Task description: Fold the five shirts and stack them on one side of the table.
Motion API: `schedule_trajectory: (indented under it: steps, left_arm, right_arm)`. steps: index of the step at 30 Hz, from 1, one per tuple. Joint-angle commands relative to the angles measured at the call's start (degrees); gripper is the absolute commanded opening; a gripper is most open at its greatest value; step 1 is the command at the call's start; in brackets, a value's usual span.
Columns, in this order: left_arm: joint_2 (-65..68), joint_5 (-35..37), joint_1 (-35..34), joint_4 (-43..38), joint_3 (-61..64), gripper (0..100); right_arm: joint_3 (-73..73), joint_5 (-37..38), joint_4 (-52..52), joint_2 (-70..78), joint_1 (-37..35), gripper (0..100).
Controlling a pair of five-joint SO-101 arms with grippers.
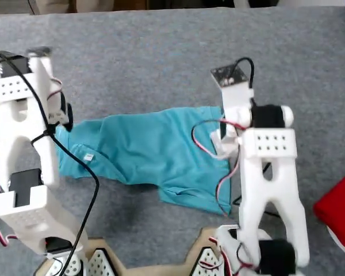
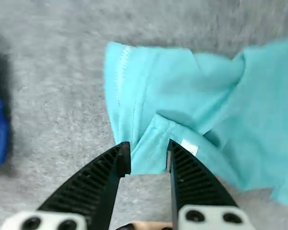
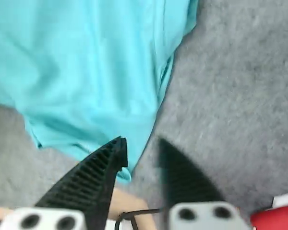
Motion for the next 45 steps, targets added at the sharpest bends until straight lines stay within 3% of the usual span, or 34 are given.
schedule_trajectory:
  steps: [1, 7, 14, 21, 29, 39, 45]
  left_arm:
    - [-0.7, 6.6, 1.7, 1.3, -4.5, 14]
    - [0.7, 17.1, 10.0, 1.3, -3.4, 13]
    - [12.2, 21.2, 17.8, -0.1, -4.7, 13]
    - [30.4, 20.7, 13.3, -2.4, -13.0, 13]
    - [43.7, 15.9, 7.6, 1.0, -29.6, 13]
    - [46.6, 12.3, 4.8, 1.2, -32.9, 13]
    - [46.5, 8.9, 2.4, 1.2, -32.9, 13]
  right_arm:
    - [-7.9, -4.7, -1.6, 5.9, -2.8, 0.9]
    - [-16.0, -12.0, -1.7, 16.3, -10.9, 0.6]
    - [-20.8, -14.9, -8.9, 30.3, -15.5, 0.6]
    - [-28.2, -14.6, -12.6, 45.9, -13.5, 0.6]
    - [-40.9, -10.6, -12.0, 60.0, -3.0, 0.6]
    - [-60.4, -6.8, -3.4, 72.3, 6.7, 0.6]
    - [-74.8, -6.0, 5.4, 76.9, 7.1, 0.6]
